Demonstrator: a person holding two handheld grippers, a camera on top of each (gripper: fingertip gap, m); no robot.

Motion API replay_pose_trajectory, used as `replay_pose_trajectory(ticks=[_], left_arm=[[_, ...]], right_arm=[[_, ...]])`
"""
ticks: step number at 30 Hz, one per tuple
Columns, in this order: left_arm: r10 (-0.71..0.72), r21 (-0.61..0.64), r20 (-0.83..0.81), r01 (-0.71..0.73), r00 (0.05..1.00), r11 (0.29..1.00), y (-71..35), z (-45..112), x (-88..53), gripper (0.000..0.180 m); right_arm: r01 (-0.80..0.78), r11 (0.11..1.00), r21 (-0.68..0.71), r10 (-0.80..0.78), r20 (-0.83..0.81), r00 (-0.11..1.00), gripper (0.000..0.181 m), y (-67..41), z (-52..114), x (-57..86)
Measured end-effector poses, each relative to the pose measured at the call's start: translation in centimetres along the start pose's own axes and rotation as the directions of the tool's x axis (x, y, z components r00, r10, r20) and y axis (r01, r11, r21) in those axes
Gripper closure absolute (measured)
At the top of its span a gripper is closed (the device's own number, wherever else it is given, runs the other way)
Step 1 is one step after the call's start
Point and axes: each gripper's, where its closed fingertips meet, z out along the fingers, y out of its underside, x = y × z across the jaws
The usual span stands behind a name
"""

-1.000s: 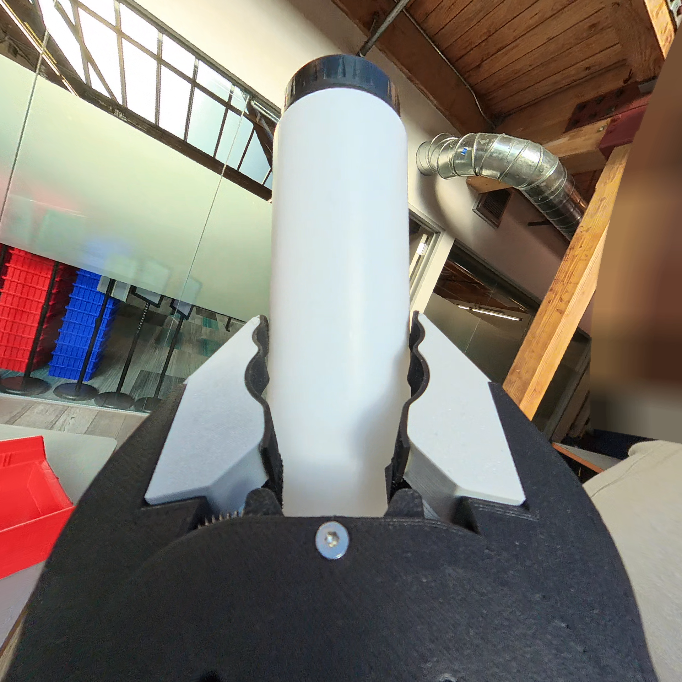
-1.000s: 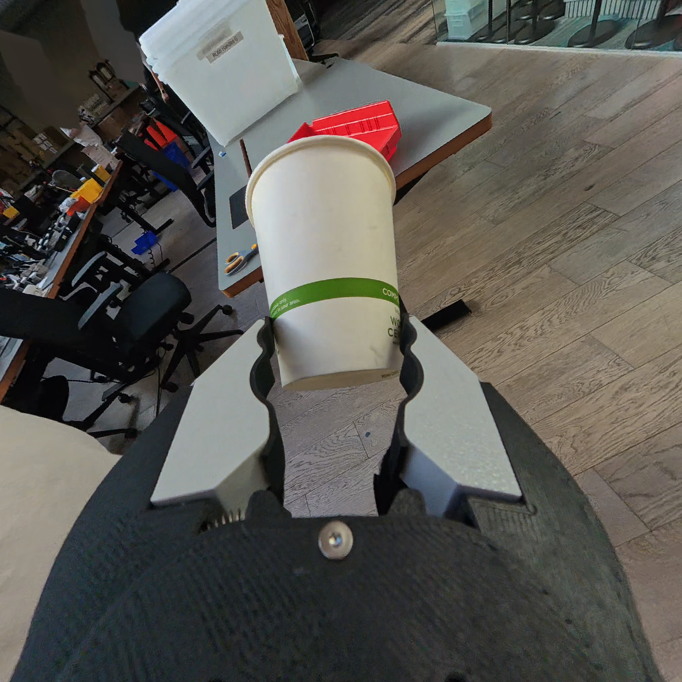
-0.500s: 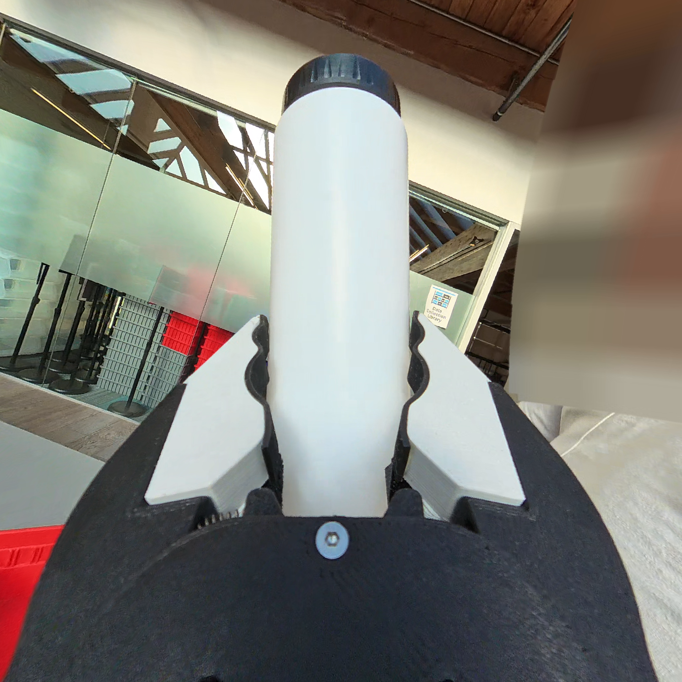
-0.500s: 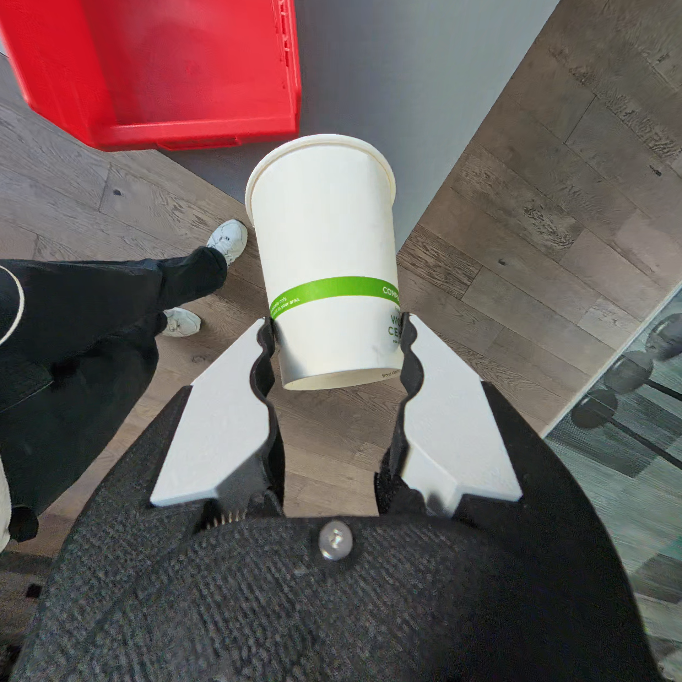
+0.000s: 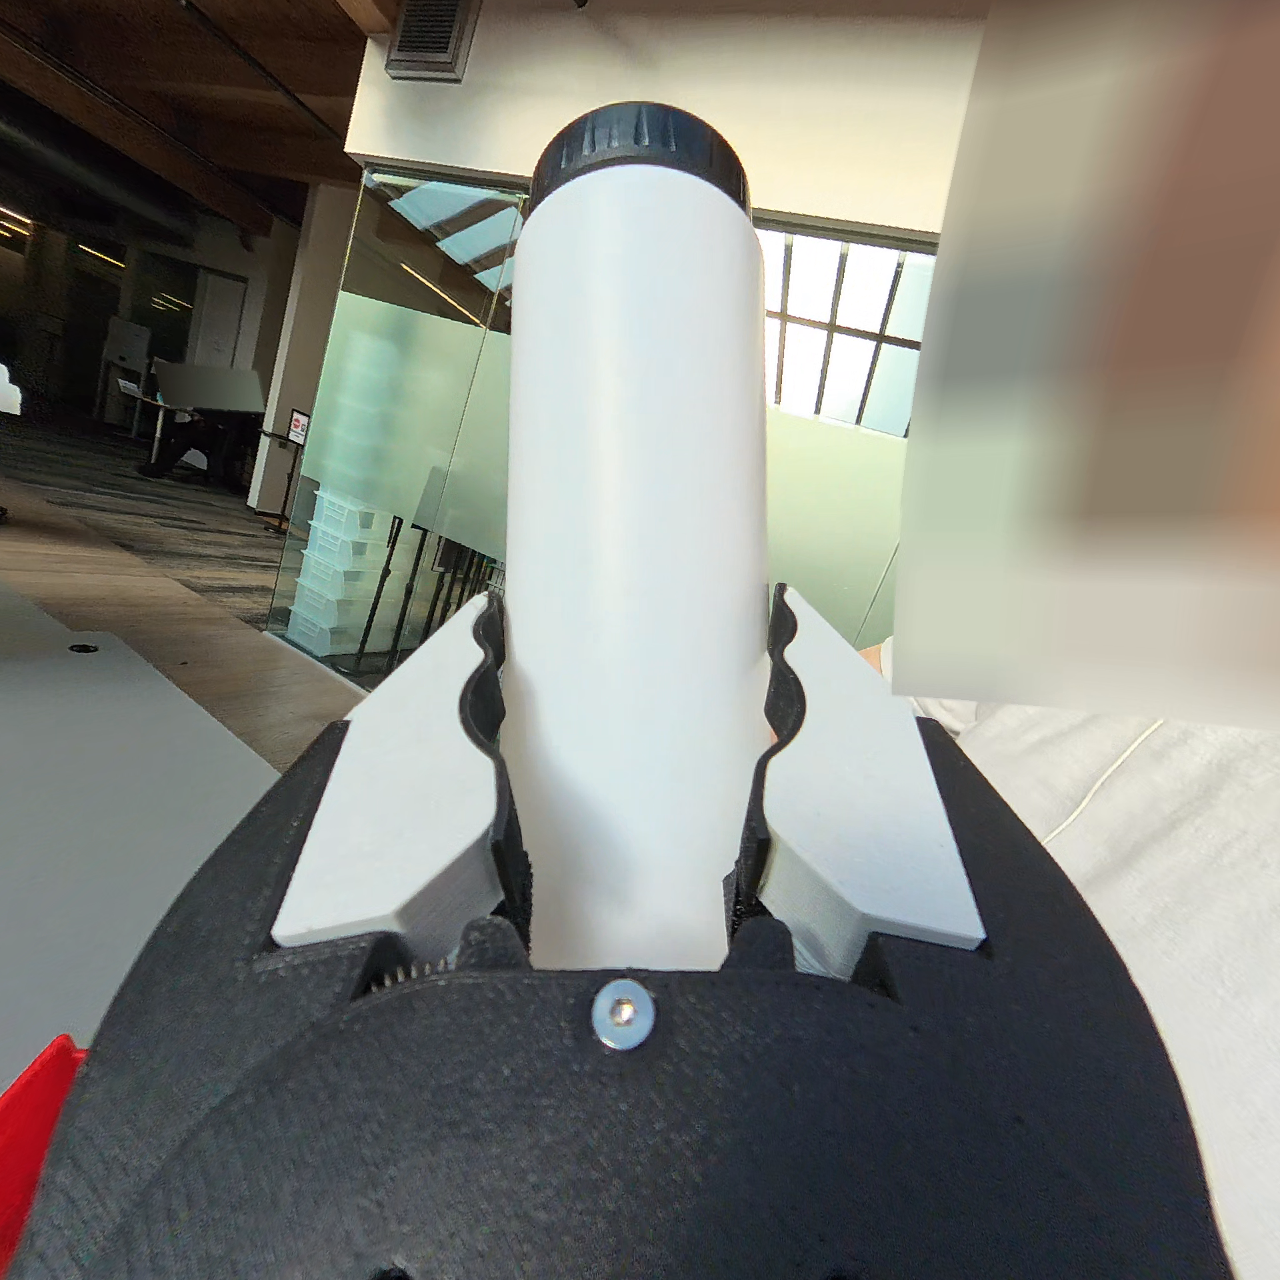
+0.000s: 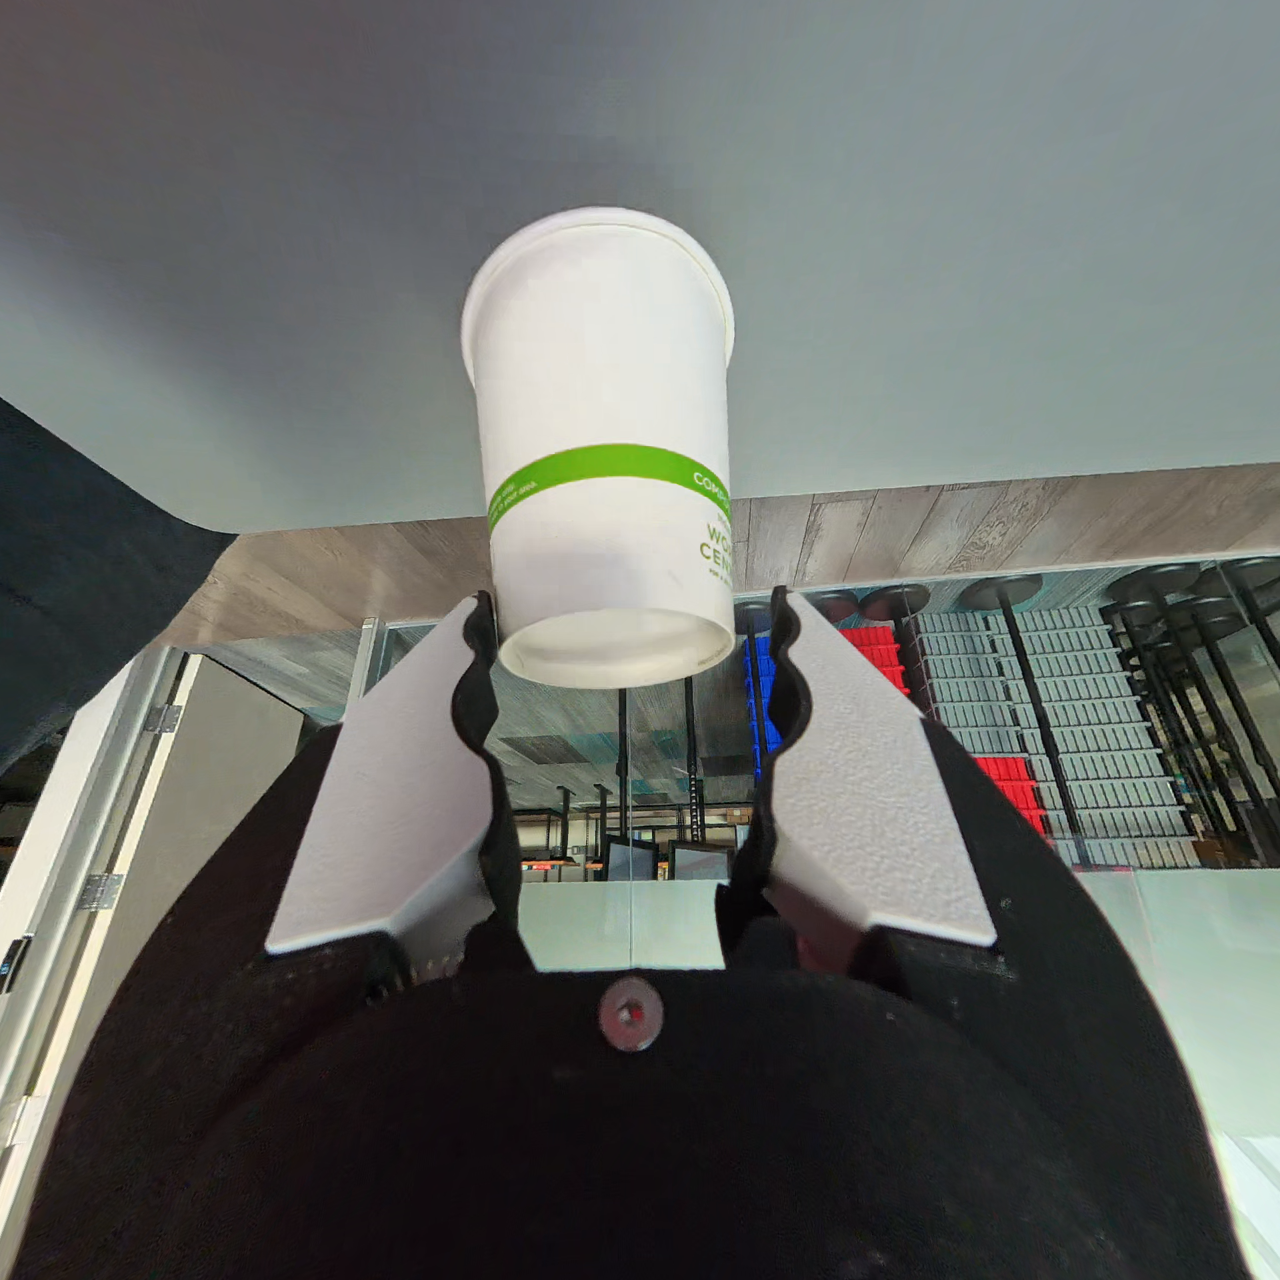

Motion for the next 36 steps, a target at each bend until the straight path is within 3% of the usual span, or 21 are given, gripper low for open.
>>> replay_pose_trajectory(ticks=[3, 6, 8, 10, 12, 13, 14, 17, 18, 19, 21, 25, 26, 28, 30, 33, 36], left_arm=[[0.043, 0.021, 0.115, -0.046, 0.992, 0.999, 3.0, 3.7, 1.0, 0.104], [0.105, -0.003, 0.270, -0.109, 0.957, 0.994, 8.1, 7.5, 2.4, 0.104], [0.100, -0.009, 0.369, -0.104, 0.924, 0.995, 12.1, 10.5, 2.7, 0.104], [0.013, 0.017, 0.413, -0.022, 0.911, 1.000, 16.0, 13.9, 2.5, 0.104], [-0.034, 0.018, 0.408, 0.029, 0.912, 0.999, 19.2, 17.5, 2.6, 0.104], [-0.031, -0.004, 0.415, 0.036, 0.909, 0.999, 20.5, 19.1, 2.4, 0.104], [-0.017, -0.034, 0.433, 0.035, 0.901, 0.999, 21.7, 20.5, 1.9, 0.104], [-0.006, -0.075, 0.446, 0.044, 0.895, 0.996, 24.0, 23.8, 0.8, 0.104], [-0.008, -0.080, 0.449, 0.049, 0.893, 0.996, 24.4, 24.6, 0.2, 0.104], [-0.003, -0.093, 0.468, 0.052, 0.884, 0.994, 25.0, 25.1, -0.7, 0.104], [-0.008, -0.094, 0.467, 0.059, 0.884, 0.994, 25.8, 25.9, -2.6, 0.104], [-0.097, -0.042, 0.443, 0.129, 0.891, 0.991, 27.1, 26.5, -6.7, 0.102], [-0.118, -0.044, 0.482, 0.159, 0.868, 0.986, 27.9, 25.7, -8.0, 0.090], [-0.079, -0.114, 0.633, 0.194, 0.770, 0.974, 30.8, 22.5, -10.2, 0.077], [0.047, -0.206, 0.768, 0.177, 0.638, 0.962, 34.2, 19.0, -11.4, 0.076], [0.198, -0.316, 0.859, 0.185, 0.472, 0.931, 39.9, 17.0, -13.6, 0.067], [0.289, -0.388, 0.906, 0.329, 0.310, 0.861, 46.3, 15.3, -17.3, 0.059]], right_arm=[[0.069, 0.986, 0.152, -0.067, -0.016, 0.998, 0.090, -0.1, -0.8, 1.6], [0.071, 0.873, 0.483, -0.128, 0.086, 0.988, 0.089, 1.9, -4.7, 1.0], [0.015, 0.639, 0.769, -0.299, 0.230, 0.926, 0.083, 4.7, -10.4, -2.4], [-0.125, 0.285, 0.950, -0.515, 0.262, 0.816, 0.077, 9.6, -18.3, -5.5], [-0.244, -0.003, 0.970, -0.607, 0.192, 0.771, 0.059, 14.3, -24.2, -5.8], [-0.301, -0.103, 0.948, -0.634, 0.171, 0.755, 0.050, 16.1, -26.2, -5.5], [-0.360, -0.148, 0.921, -0.696, 0.162, 0.700, 0.048, 17.8, -27.7, -5.7], [-0.447, -0.005, 0.894, -0.782, 0.275, 0.560, 0.054, 18.6, -27.2, -5.6], [-0.461, 0.020, 0.887, -0.805, 0.288, 0.518, 0.065, 18.6, -26.9, -5.4], [-0.497, 0.024, 0.867, -0.836, 0.290, 0.465, 0.091, 19.1, -27.0, -4.9], [-0.510, -0.025, 0.860, -0.812, 0.280, 0.512, 0.094, 18.3, -26.5, -3.1], [-0.545, 0.052, 0.837, -0.768, 0.382, 0.514, 0.095, 15.9, -24.5, 1.4], [-0.554, 0.076, 0.829, -0.744, 0.417, 0.522, 0.095, 15.1, -23.9, 2.8], [-0.552, 0.113, 0.826, -0.718, 0.452, 0.529, 0.095, 14.3, -22.6, 5.3], [-0.521, 0.140, 0.842, -0.681, 0.464, 0.567, 0.095, 13.7, -21.0, 8.2], [-0.453, 0.173, 0.875, -0.638, 0.450, 0.625, 0.094, 13.3, -18.3, 12.7], [-0.426, 0.223, 0.877, -0.653, 0.459, 0.603, 0.095, 13.3, -16.5, 16.7]])
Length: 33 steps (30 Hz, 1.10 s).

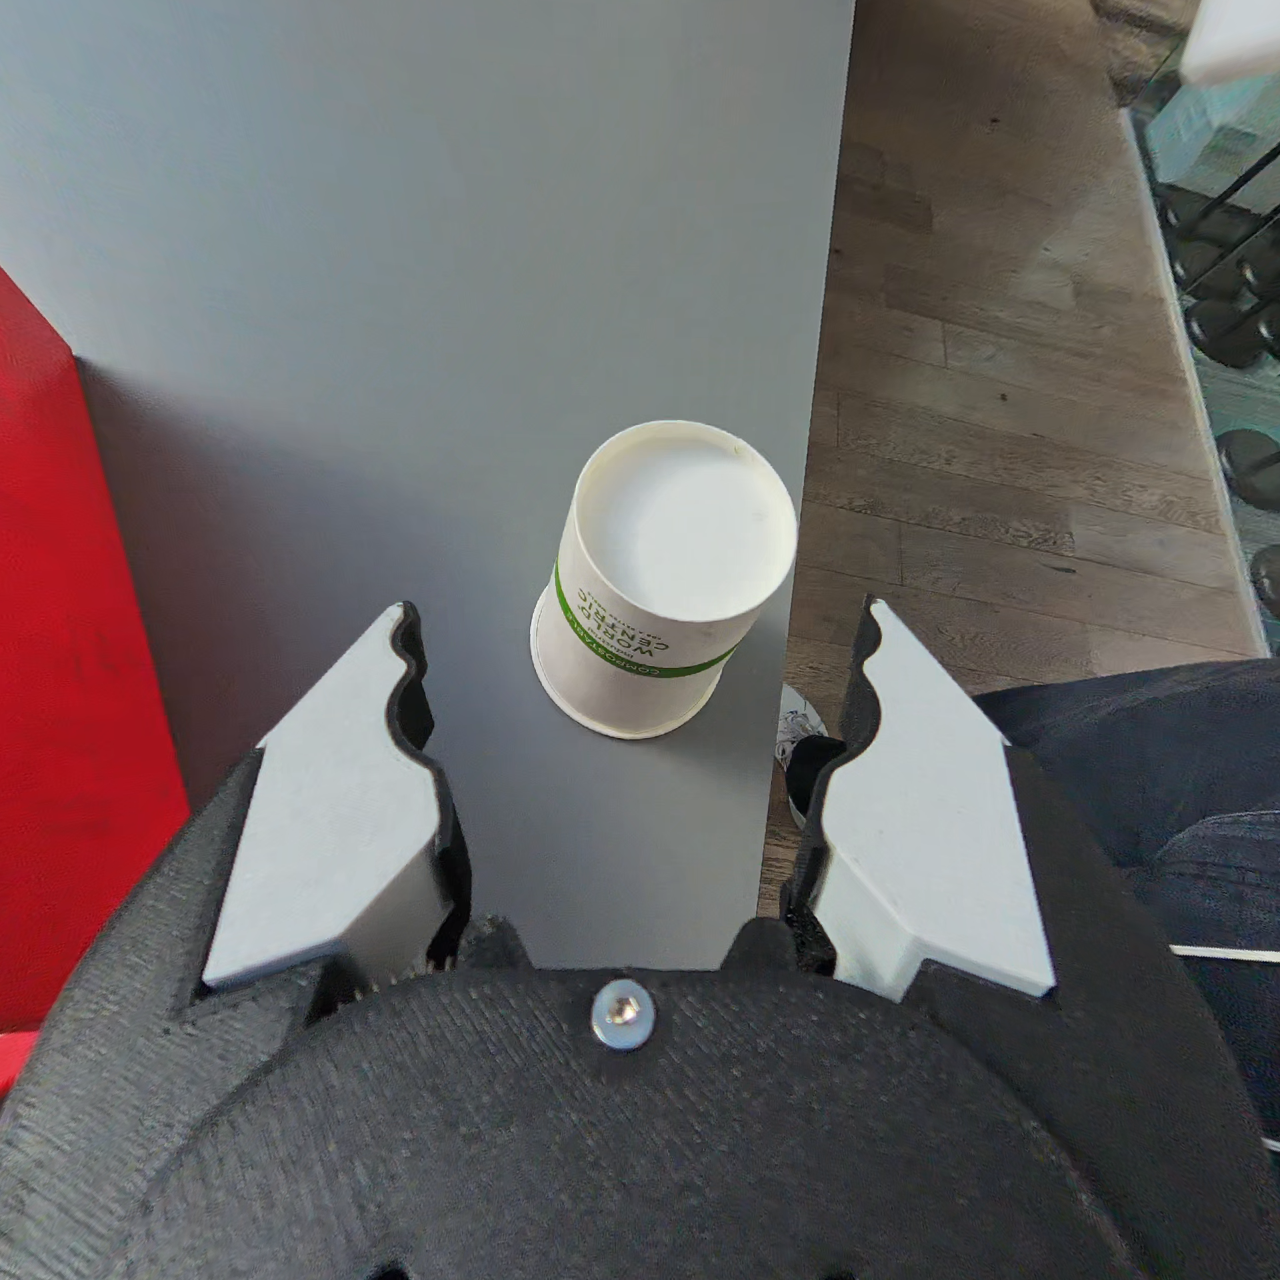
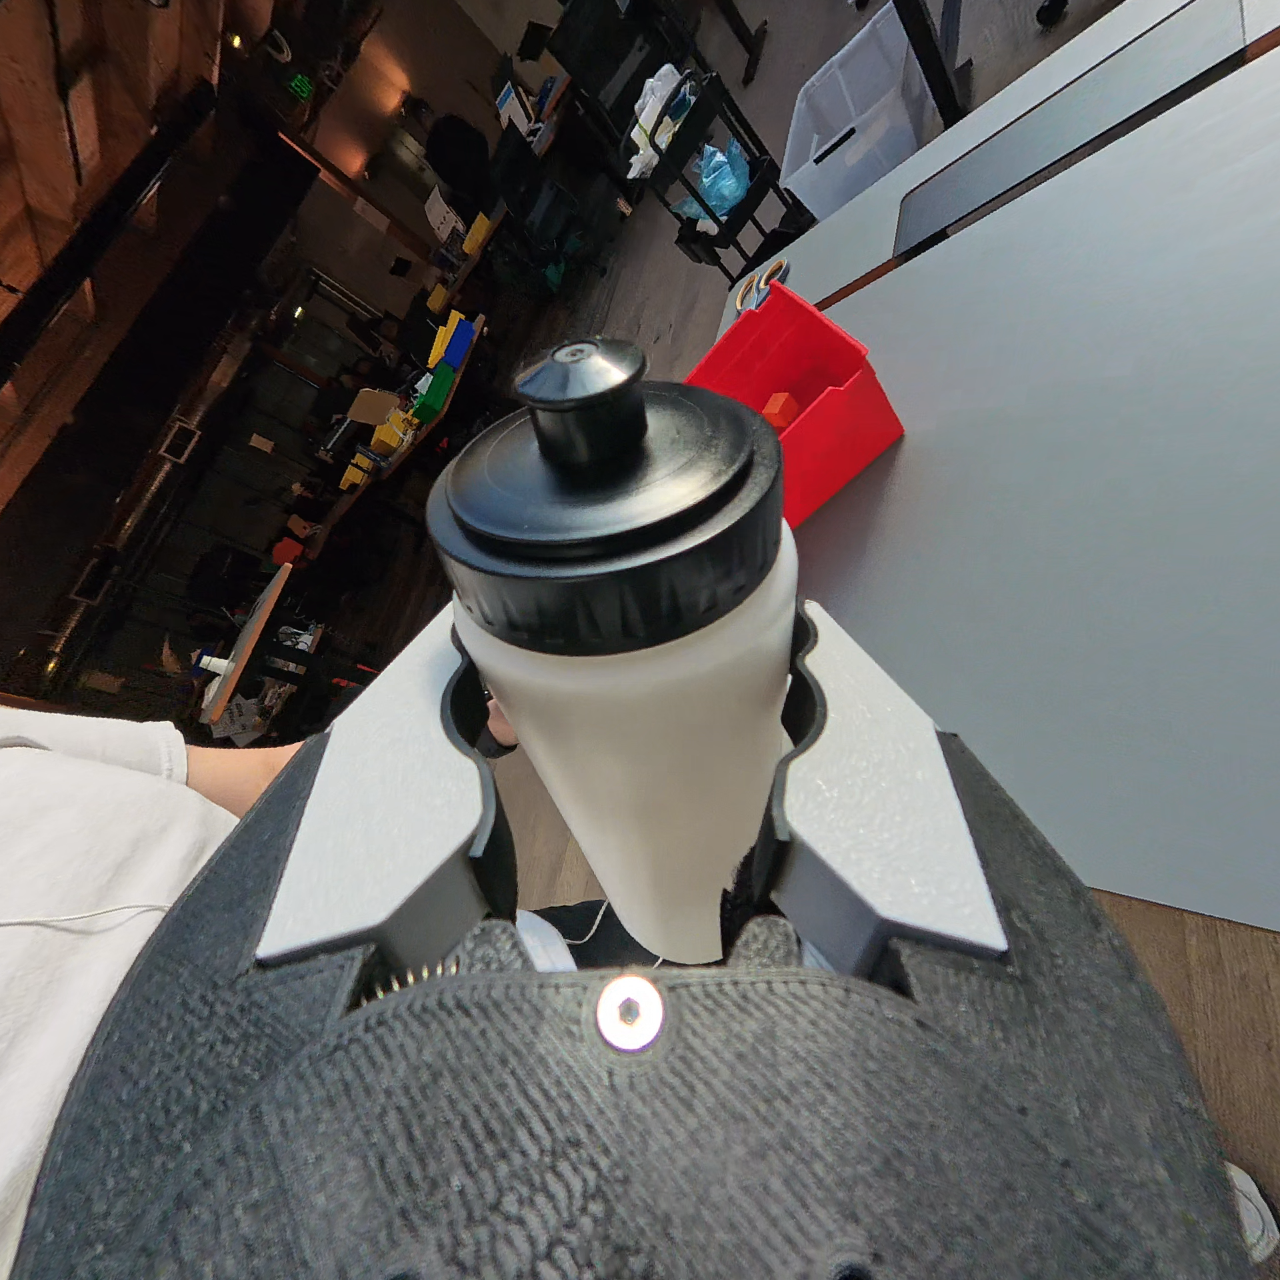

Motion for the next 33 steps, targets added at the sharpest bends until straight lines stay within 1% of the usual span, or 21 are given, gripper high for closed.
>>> replay_pose_trajectory(ticks=[1, 3, 5, 6, 9, 12, 14, 16, 18, 20, 21, 25, 28, 31, 33], left_arm=[[0.000, -0.027, 0.039, 0.001, 0.999, 1.000, 1.0, 1.5, 0.0, 0.060], [0.018, -0.040, 0.104, -0.014, 0.994, 0.999, 1.8, 3.8, 0.2, 0.069], [0.043, -0.021, 0.164, -0.040, 0.986, 0.999, 0.9, 5.7, 0.4, 0.087], [0.060, -0.013, 0.204, -0.058, 0.977, 0.998, 0.1, 6.6, 0.1, 0.091], [0.114, -0.008, 0.253, -0.115, 0.961, 0.993, -3.1, 9.9, -0.3, 0.091], [0.151, 0.020, 0.276, -0.163, 0.949, 0.986, -7.3, 14.4, -2.0, 0.091], [0.137, 0.051, 0.281, -0.158, 0.950, 0.986, -10.3, 17.6, -3.9, 0.092], [0.100, 0.064, 0.279, -0.123, 0.955, 0.990, -12.8, 20.3, -6.2, 0.091], [0.053, 0.065, 0.266, -0.073, 0.962, 0.995, -14.3, 22.1, -8.1, 0.091], [-0.001, 0.049, 0.260, -0.012, 0.966, 0.999, -14.9, 22.5, -9.2, 0.077], [-0.026, 0.050, 0.264, 0.014, 0.964, 0.999, -15.0, 22.1, -9.5, 0.076], [-0.101, 0.100, 0.259, 0.077, 0.961, 0.992, -14.4, 16.1, -7.9, 0.077], [-0.150, 0.147, 0.249, 0.115, 0.957, 0.982, -12.7, 9.7, -4.5, 0.084], [-0.165, 0.146, 0.322, 0.123, 0.932, 0.982, -9.7, 3.9, -1.9, 0.088], [-0.209, 0.161, 0.361, 0.160, 0.909, 0.974, -7.9, 0.7, -0.7, 0.089]], right_arm=[[-0.005, 1.000, -0.027, 0.005, 0.016, 1.000, 0.095, 0.0, -0.9, 0.9], [-0.001, 0.997, -0.081, 0.002, 0.018, 1.000, 0.095, -0.3, -3.0, 2.8], [0.010, 0.993, -0.116, -0.009, 0.010, 1.000, 0.094, -0.7, -5.3, 4.5], [0.006, 0.993, -0.121, -0.006, 0.005, 1.000, 0.094, -1.1, -6.4, 5.2], [-0.019, 0.994, -0.106, 0.020, 0.009, 1.000, 0.095, -2.4, -9.3, 7.1], [-0.006, 0.997, -0.074, 0.005, -0.025, 1.000, 0.095, -3.6, -11.2, 9.2], [0.004, 0.999, -0.042, -0.006, -0.045, 0.999, 0.095, -4.8, -11.5, 10.3], [0.035, 0.999, -0.011, -0.036, -0.046, 0.998, 0.095, -6.4, -10.8, 10.7], [0.111, 0.994, 0.002, -0.111, -0.064, 0.992, 0.095, -8.3, -9.3, 11.0], [0.231, 0.973, 0.004, -0.230, -0.087, 0.969, 0.095, -10.2, -7.1, 11.1], [0.291, 0.957, 0.010, -0.289, -0.086, 0.953, 0.095, -11.1, -5.6, 11.0], [0.437, 0.898, 0.049, -0.437, -0.024, 0.899, 0.095, -13.6, 1.5, 9.7], [0.492, 0.869, 0.058, -0.494, 0.030, 0.869, 0.095, -14.2, 6.5, 9.4], [0.554, 0.832, 0.034, -0.555, 0.077, 0.829, 0.095, -13.6, 10.2, 9.6], [0.610, 0.792, 0.021, -0.609, 0.094, 0.788, 0.095, -13.0, 11.8, 9.8]])
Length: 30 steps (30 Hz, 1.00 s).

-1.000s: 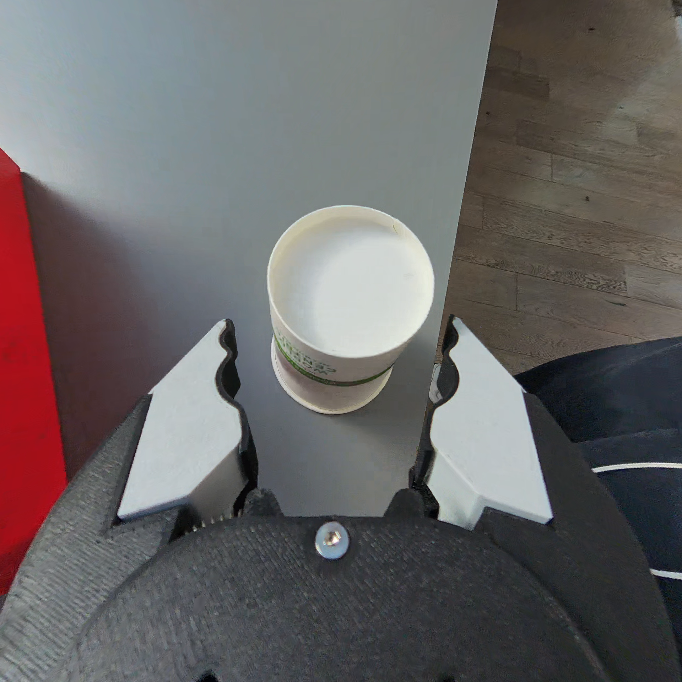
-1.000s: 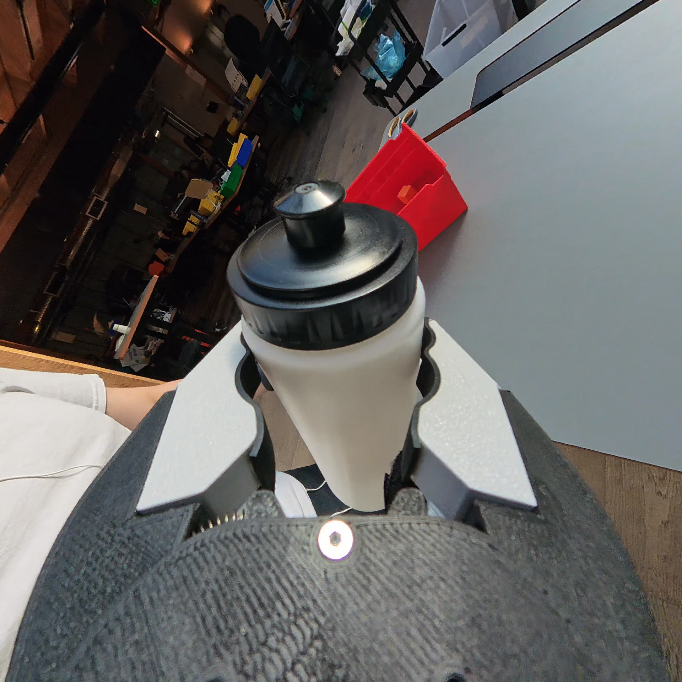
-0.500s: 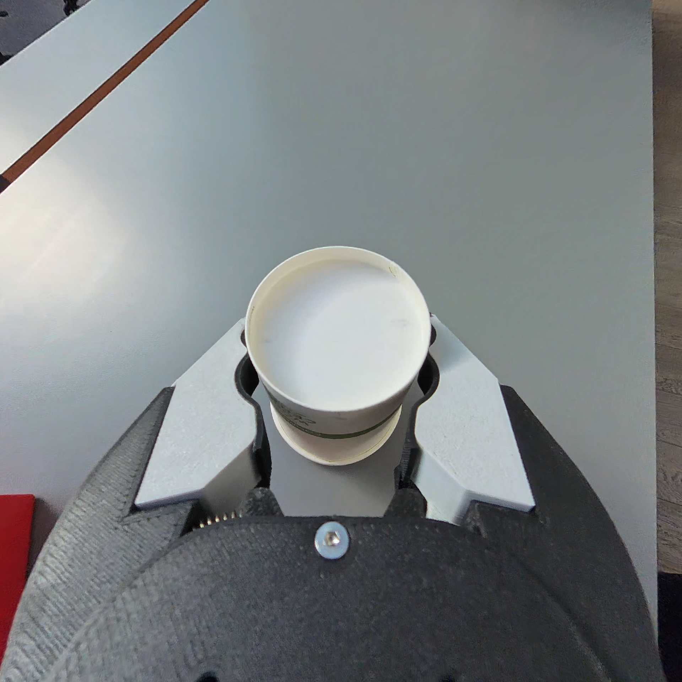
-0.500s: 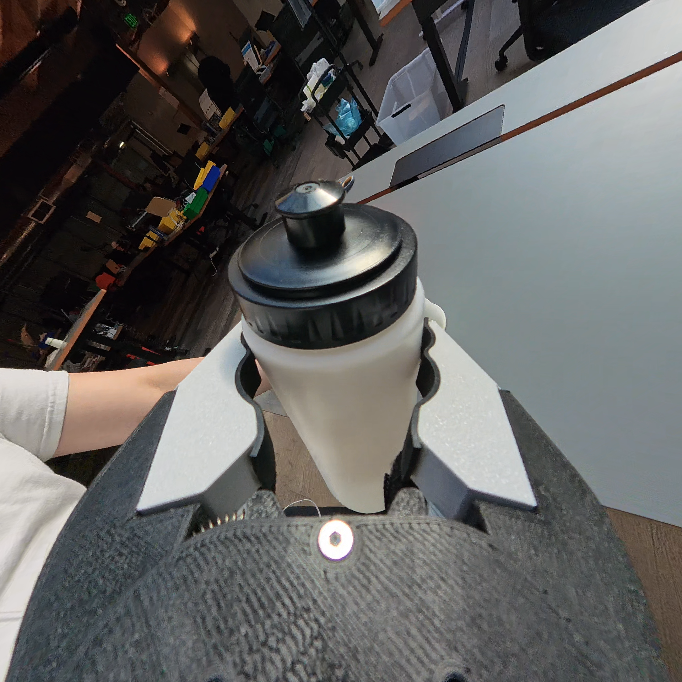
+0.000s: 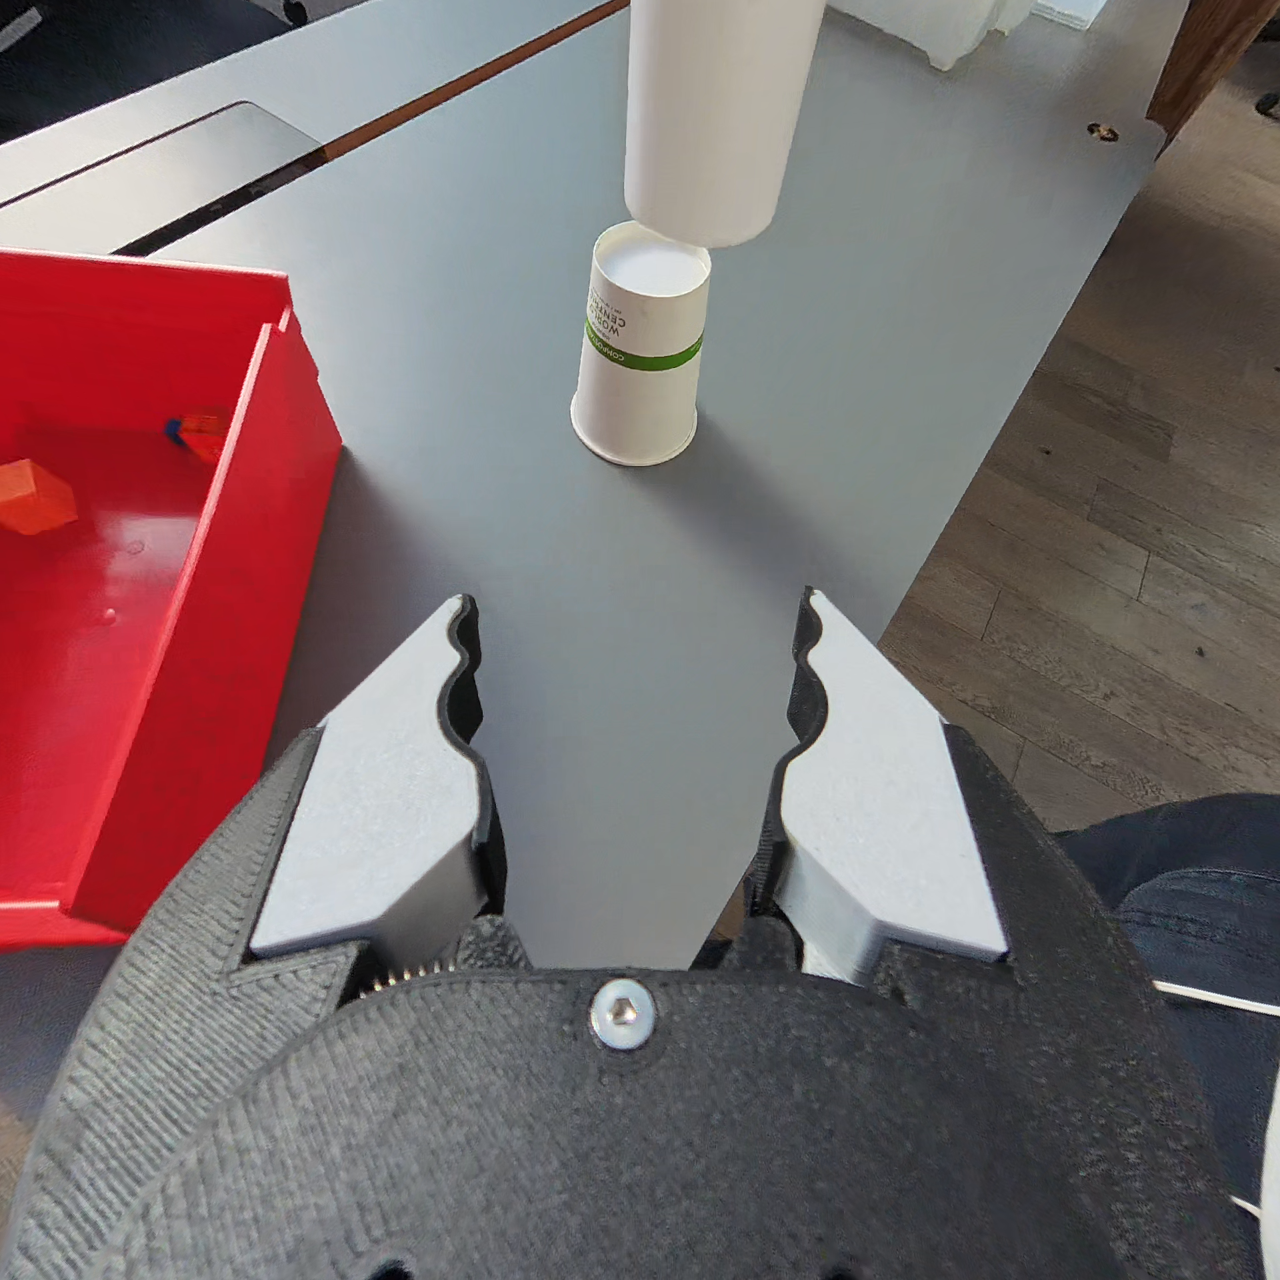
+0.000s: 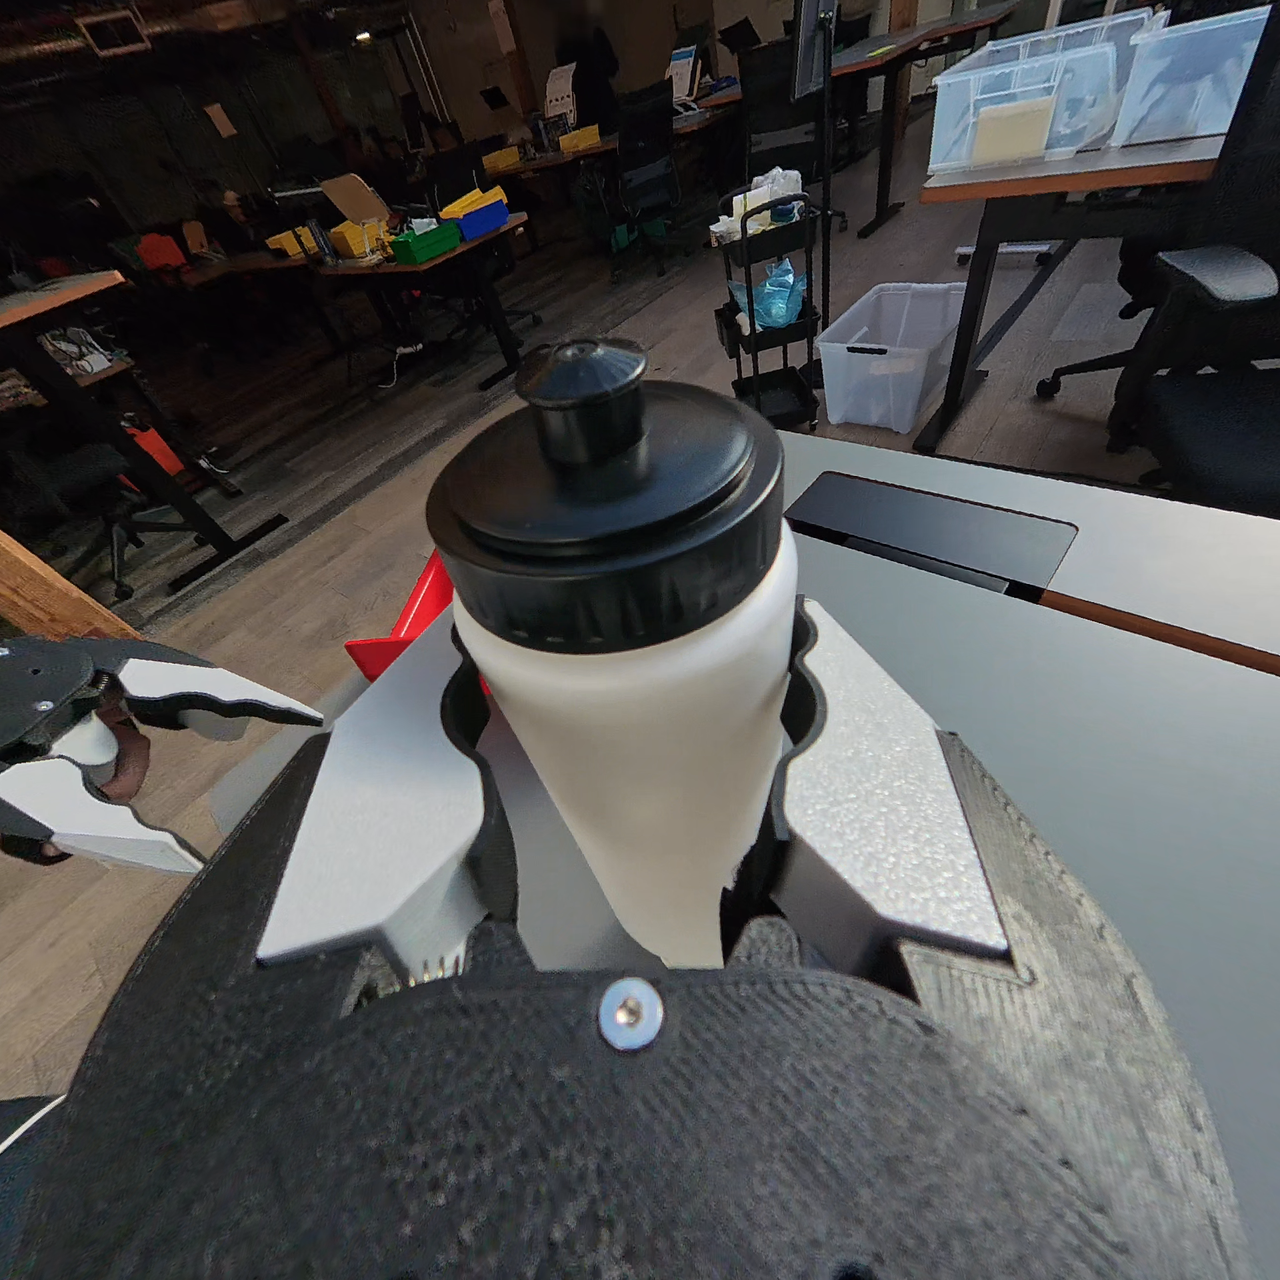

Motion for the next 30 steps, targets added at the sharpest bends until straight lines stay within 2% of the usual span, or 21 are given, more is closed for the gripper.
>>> replay_pose_trajectory(ticks=[3, 7, 15, 30], left_arm=[[-0.066, 0.010, 0.072, 0.065, 0.995, 0.998, 1.5, -3.7, -0.8, 0.090], [-0.119, 0.034, 0.108, 0.116, 0.987, 0.993, 2.1, -5.7, -0.9, 0.091], [-0.072, 0.023, 0.081, 0.071, 0.994, 0.997, 1.4, -5.0, 1.0, 0.090], [-0.096, 0.036, 0.020, 0.095, 0.995, 0.995, 0.3, -4.7, 2.5, 0.089]], right_arm=[[0.042, 0.999, -0.027, -0.041, 0.025, 0.999, 0.095, 1.0, 1.3, 0.1], [0.033, 0.999, 0.027, -0.034, 0.042, 0.999, 0.095, 0.6, 1.5, 0.4], [0.048, 0.999, 0.019, -0.049, 0.077, 0.996, 0.094, 1.7, 2.0, -0.1], [0.056, 0.998, 0.000, -0.056, 0.101, 0.993, 0.091, 2.0, 2.0, -0.6]])
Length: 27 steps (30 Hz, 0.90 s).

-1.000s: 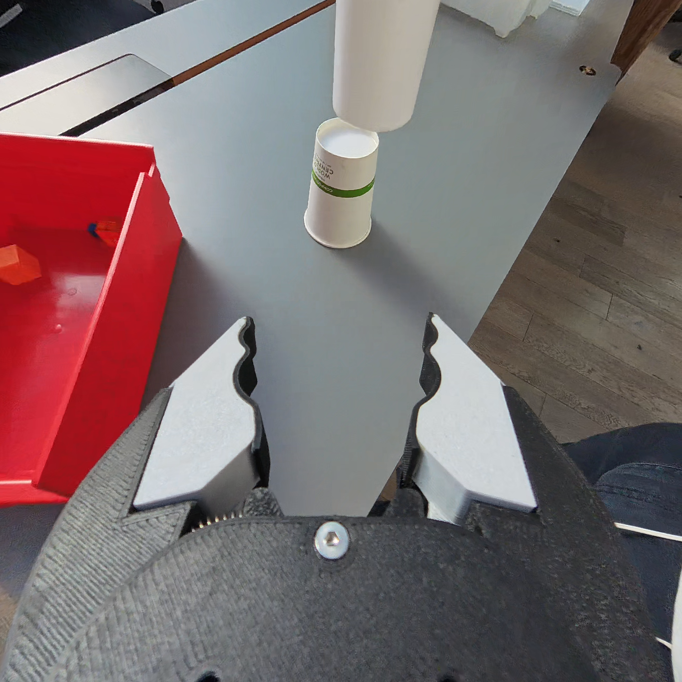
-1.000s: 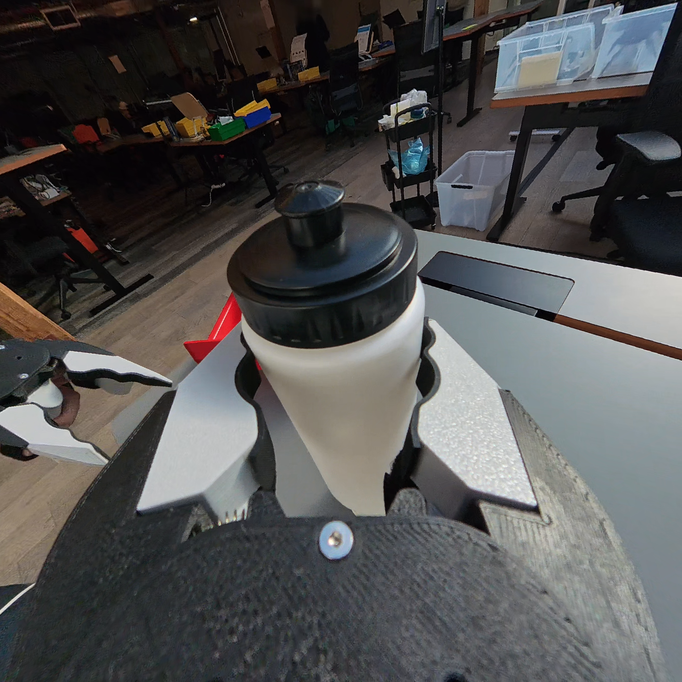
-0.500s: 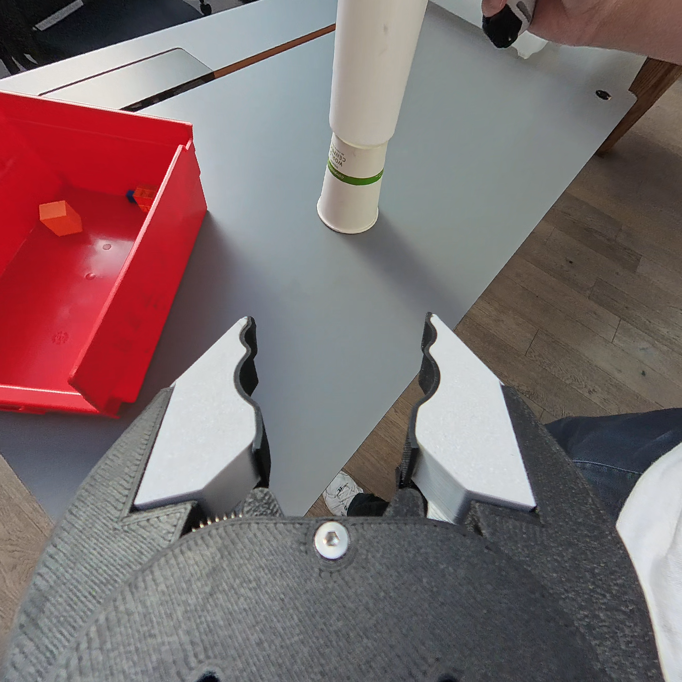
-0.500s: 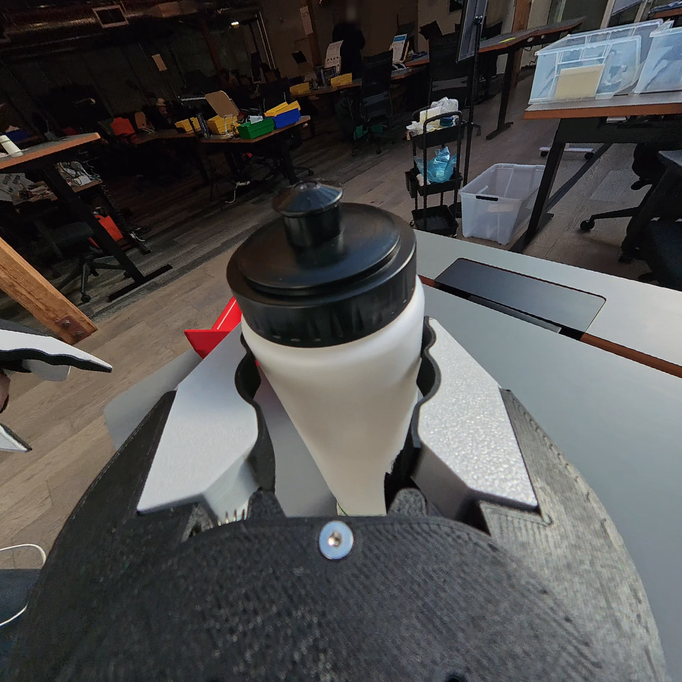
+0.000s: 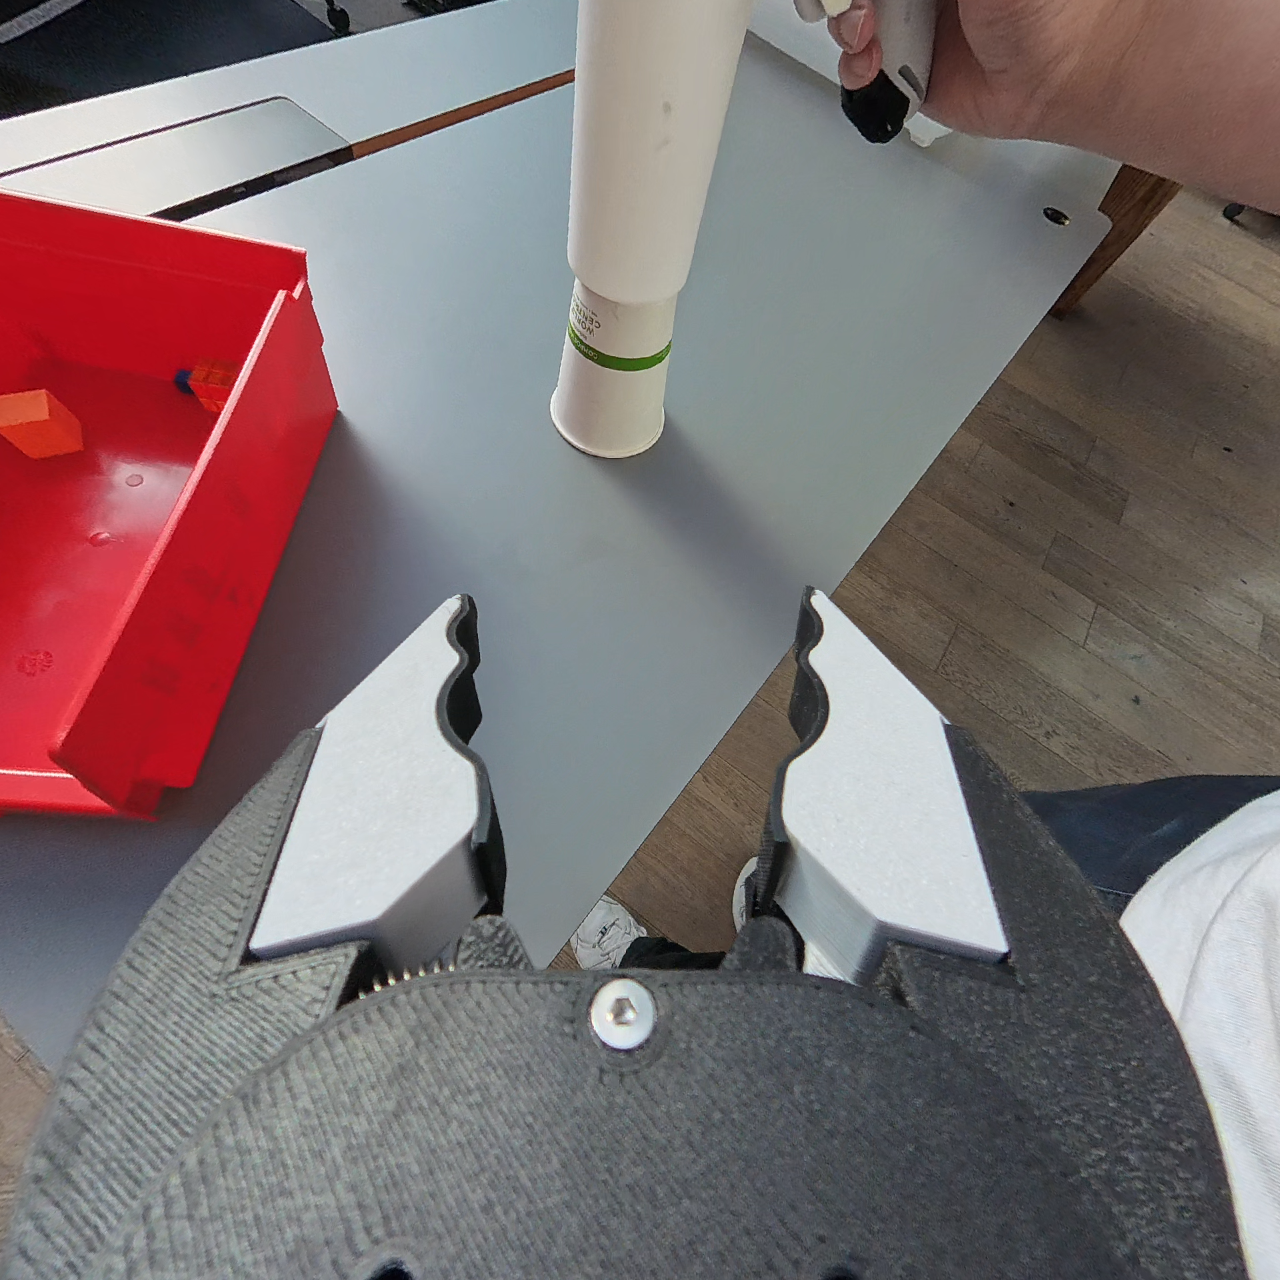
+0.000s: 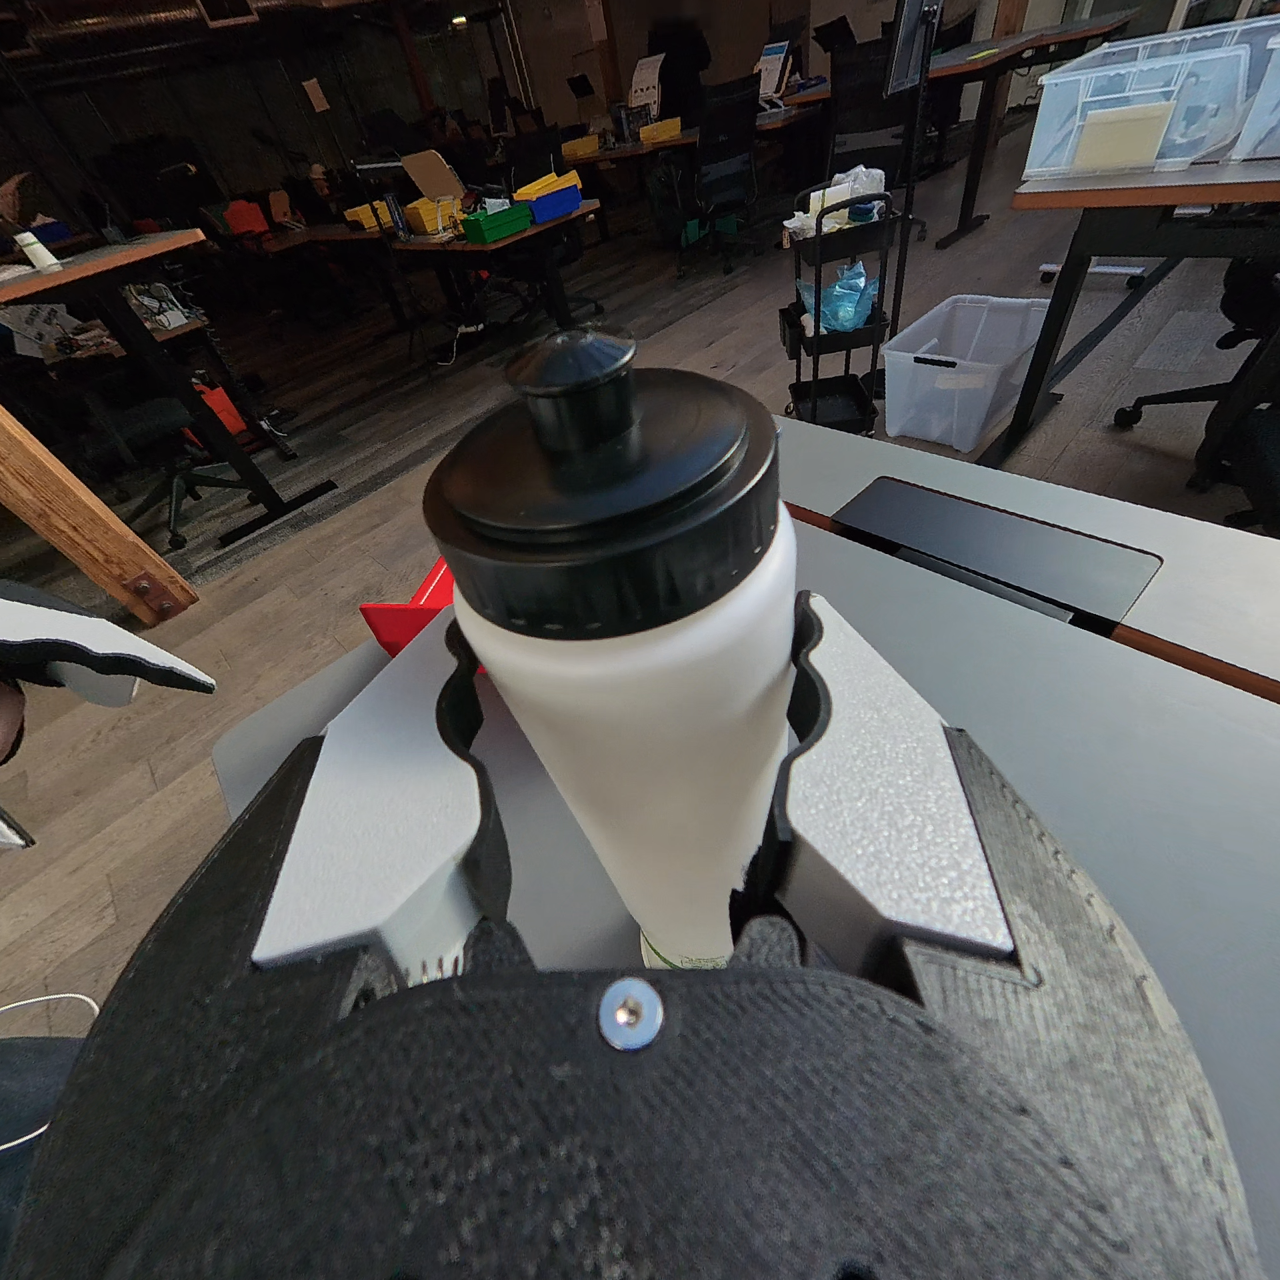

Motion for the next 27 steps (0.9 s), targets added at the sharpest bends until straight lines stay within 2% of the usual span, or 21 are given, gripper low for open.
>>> replay_pose_trajectory(ticks=[5, 10, 13, 19, 22, 26, 27], left_arm=[[-0.001, -0.002, -0.002, 0.001, 1.000, 1.000, 0.1, -0.2, 0.1, 0.089], [-0.010, 0.000, 0.000, 0.010, 1.000, 1.000, 0.1, -0.3, 0.2, 0.089], [-0.045, 0.011, 0.001, 0.045, 0.999, 0.999, 0.0, -0.6, 0.0, 0.088], [-0.063, 0.010, 0.049, 0.063, 0.997, 0.998, -0.7, -2.6, -2.5, 0.092], [-0.073, 0.006, 0.126, 0.073, 0.989, 0.997, -2.3, -3.2, -7.6, 0.111], [-0.091, -0.109, 0.279, 0.126, 0.956, 0.986, -3.3, 0.3, -19.0, 0.116], [-0.095, -0.115, 0.308, 0.137, 0.947, 0.984, -3.8, 2.0, -21.9, 0.125]], right_arm=[[-0.005, 1.000, -0.002, 0.005, -0.002, 1.000, 0.088, 0.1, -0.3, 0.0], [-0.015, 1.000, 0.012, 0.015, -0.018, 1.000, 0.075, -0.1, -0.8, 0.2], [-0.008, 0.998, 0.058, 0.011, -0.042, 0.999, 0.065, -1.0, -2.1, 0.1], [0.004, 0.988, 0.157, 0.015, -0.123, 0.992, 0.062, -2.7, -6.1, 0.2], [0.043, 0.985, 0.169, -0.007, -0.210, 0.978, 0.063, -3.3, -8.7, 0.2], [0.054, 0.984, 0.172, 0.012, -0.361, 0.933, 0.065, -4.0, -12.3, -0.4], [0.058, 0.985, 0.165, 0.011, -0.393, 0.919, 0.066, -4.1, -13.0, -0.7]])
